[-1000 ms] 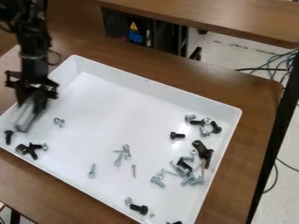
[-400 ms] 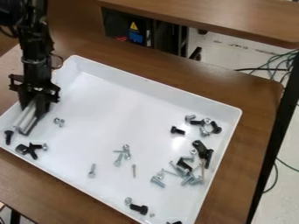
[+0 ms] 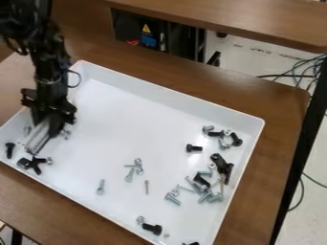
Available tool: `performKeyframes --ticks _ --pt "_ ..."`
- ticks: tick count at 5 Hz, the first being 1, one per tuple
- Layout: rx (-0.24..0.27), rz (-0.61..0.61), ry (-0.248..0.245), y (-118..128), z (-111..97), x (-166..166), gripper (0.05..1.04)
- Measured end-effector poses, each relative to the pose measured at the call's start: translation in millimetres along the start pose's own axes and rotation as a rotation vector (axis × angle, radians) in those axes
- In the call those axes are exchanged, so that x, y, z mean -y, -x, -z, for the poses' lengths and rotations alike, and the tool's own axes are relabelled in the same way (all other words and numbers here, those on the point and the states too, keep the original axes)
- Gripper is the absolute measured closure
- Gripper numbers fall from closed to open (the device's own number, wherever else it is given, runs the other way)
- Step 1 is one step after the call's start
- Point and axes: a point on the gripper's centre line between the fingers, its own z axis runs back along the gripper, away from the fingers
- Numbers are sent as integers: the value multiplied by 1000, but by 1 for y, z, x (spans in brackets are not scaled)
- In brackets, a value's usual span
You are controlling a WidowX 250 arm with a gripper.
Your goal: Sweep into pile
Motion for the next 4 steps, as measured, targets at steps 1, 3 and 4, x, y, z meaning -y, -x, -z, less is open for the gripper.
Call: performKeyframes --ticks 1,3,4 --pt "5 118 -19 -9 -3 51 726" --pt "22 285 5 -4 -7 145 726" --pt "8 235 61 12 -10 183 726"
